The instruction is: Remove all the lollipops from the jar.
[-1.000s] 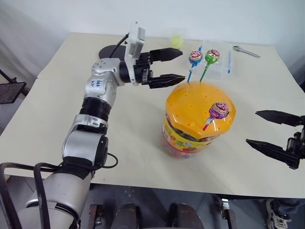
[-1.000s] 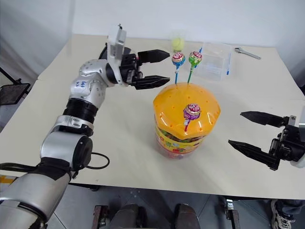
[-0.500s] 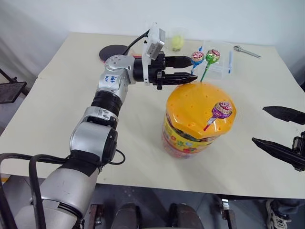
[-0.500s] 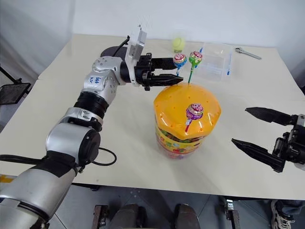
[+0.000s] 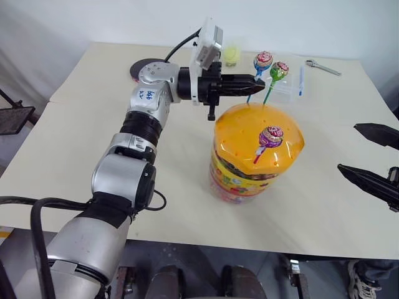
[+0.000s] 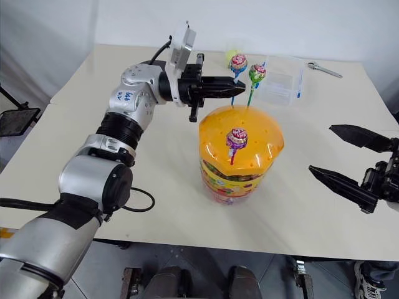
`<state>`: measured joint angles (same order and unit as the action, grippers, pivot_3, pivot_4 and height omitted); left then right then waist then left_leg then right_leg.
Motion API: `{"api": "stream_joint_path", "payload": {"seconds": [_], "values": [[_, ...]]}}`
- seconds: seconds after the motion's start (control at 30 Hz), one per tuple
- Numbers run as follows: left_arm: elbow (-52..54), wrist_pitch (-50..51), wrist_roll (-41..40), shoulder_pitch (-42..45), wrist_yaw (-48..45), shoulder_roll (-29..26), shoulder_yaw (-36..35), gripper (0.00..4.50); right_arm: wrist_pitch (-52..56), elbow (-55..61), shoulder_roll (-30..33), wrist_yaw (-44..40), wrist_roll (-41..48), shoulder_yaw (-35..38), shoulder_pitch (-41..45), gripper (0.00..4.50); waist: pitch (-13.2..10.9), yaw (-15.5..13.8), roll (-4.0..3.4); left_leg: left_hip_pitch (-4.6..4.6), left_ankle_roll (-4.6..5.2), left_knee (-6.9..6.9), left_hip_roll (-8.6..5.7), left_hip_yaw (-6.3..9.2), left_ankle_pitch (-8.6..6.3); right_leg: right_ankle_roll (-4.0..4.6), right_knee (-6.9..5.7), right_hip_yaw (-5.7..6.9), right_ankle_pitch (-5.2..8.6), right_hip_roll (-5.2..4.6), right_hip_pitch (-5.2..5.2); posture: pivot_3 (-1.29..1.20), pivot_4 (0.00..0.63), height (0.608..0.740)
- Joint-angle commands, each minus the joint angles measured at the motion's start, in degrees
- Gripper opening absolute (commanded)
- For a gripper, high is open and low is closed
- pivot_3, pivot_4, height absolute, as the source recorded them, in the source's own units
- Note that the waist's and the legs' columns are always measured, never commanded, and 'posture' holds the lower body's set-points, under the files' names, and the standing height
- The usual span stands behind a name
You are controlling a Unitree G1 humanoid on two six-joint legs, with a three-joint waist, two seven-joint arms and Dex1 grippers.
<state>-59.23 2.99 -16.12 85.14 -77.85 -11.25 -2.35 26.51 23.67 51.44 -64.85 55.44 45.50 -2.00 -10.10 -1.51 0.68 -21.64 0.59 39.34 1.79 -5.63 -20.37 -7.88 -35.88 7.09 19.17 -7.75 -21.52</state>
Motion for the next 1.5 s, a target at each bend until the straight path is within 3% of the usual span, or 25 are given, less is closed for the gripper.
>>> {"api": "stream_joint_path", "payload": {"seconds": [0.03, 0.33, 0.47, 0.67, 0.83, 0.97, 1.13, 1.33, 1.43, 1.5], "values": [[3.6, 0.5, -0.3, 3.5, 2.9, -2.4, -1.8, 0.03, -1.3, -1.4, 1.7, -0.6, -0.5, 0.6, 1.5, 4.5, 0.0, 0.1, 0.0, 0.0, 0.0, -0.01, 0.0, 0.0, 0.0, 0.0, 0.0, 0.0, 0.0, 0.0, -0.01, 0.0, 0.15, 0.74], [15.0, 18.5, 3.3, -1.3, 16.0, -13.2, -1.0, 0.03, -1.5, -4.9, 3.7, -2.6, -2.3, -0.9, 4.3, 4.5, 0.0, 0.1, -0.02, 0.0, 0.0, 0.0, 0.01, 0.05, 0.0, 0.0, -0.03, 0.0, 0.0, 0.0, -0.01, 0.0, 0.15, 0.74], [30.8, 38.8, 9.4, -16.1, 22.0, -25.7, 3.4, 0.03, -1.9, -7.9, 4.8, -4.1, -3.7, -3.1, 6.6, 4.5, 0.1, 0.8, -0.11, 0.03, 0.0, -0.01, 0.02, 0.21, 0.0, 0.0, -0.08, -0.04, 0.0, 0.01, -0.03, 0.0, 0.15, 0.74], [49.7, 56.6, 9.7, -32.2, 25.2, -33.9, 6.4, 0.03, -2.7, -10.8, 5.2, -5.0, -5.4, -6.0, 9.6, 4.5, 0.0, 0.7, 0.07, -0.01, 0.0, 0.08, 0.02, 0.34, 0.0, 0.0, -0.13, -0.15, 0.0, 0.04, -0.05, 0.0, 0.15, 0.74], [50.9, 65.4, 11.4, -37.4, 29.5, -37.6, 9.2, 0.03, -3.2, -12.8, 5.1, -5.8, -6.9, -8.4, 12.0, 4.5, 0.0, -0.2, 0.07, -0.22, 0.02, 0.41, 0.04, 0.37, -0.02, 0.0, -0.16, -0.09, 0.0, 0.04, -0.03, 0.0, 0.15, 0.74], [50.4, 72.1, 10.1, -35.4, 29.2, -39.7, 12.4, 0.98, -3.4, -14.3, 5.4, -6.5, -7.8, -10.0, 13.9, 4.5, 0.0, -0.2, 0.07, -0.38, 0.03, 0.57, 0.04, 0.39, -0.02, 0.0, -0.16, -0.05, 0.0, 0.07, -0.06, 0.0, 0.15, 0.74], [52.3, 73.2, 9.0, -31.9, 27.7, -43.1, 14.7, 2.63, -3.5, -15.2, 5.7, -6.8, -8.5, -10.4, 15.1, 4.5, 0.0, 0.0, 0.07, -0.48, 0.03, 0.62, 0.05, 0.44, -0.02, 0.0, -0.17, 0.02, 0.0, 0.07, -0.12, 0.0, 0.15, 0.74], [53.6, 66.6, 7.5, -24.7, 22.3, -46.5, 15.9, 4.48, -3.4, -15.1, 6.2, -7.5, -9.0, -8.5, 14.1, 4.5, 0.0, -0.2, 0.07, -0.49, 0.03, 0.62, 0.05, 0.43, -0.02, 0.0, -0.17, 0.02, 0.0, 0.07, -0.14, 0.0, 0.15, 0.74], [54.2, 64.1, 3.0, -22.0, 18.5, -44.2, 12.8, 4.48, -3.6, -15.2, 6.5, -7.8, -9.0, -7.5, 13.8, 4.5, 0.0, -0.3, 0.07, -0.53, 0.04, 0.65, 0.04, 0.43, -0.02, 0.0, -0.16, 0.03, 0.0, 0.05, -0.14, 0.0, 0.15, 0.74], [54.6, 56.4, 0.1, -22.1, 17.7, -40.7, 8.5, 4.48, -3.1, -14.9, 6.6, -7.9, -8.2, -6.4, 13.8, 4.5, 0.0, -0.4, 0.05, -0.53, 0.04, 0.65, 0.04, 0.43, -0.03, 0.0, -0.16, 0.03, 0.0, 0.05, -0.14, 0.0, 0.15, 0.74]]}}
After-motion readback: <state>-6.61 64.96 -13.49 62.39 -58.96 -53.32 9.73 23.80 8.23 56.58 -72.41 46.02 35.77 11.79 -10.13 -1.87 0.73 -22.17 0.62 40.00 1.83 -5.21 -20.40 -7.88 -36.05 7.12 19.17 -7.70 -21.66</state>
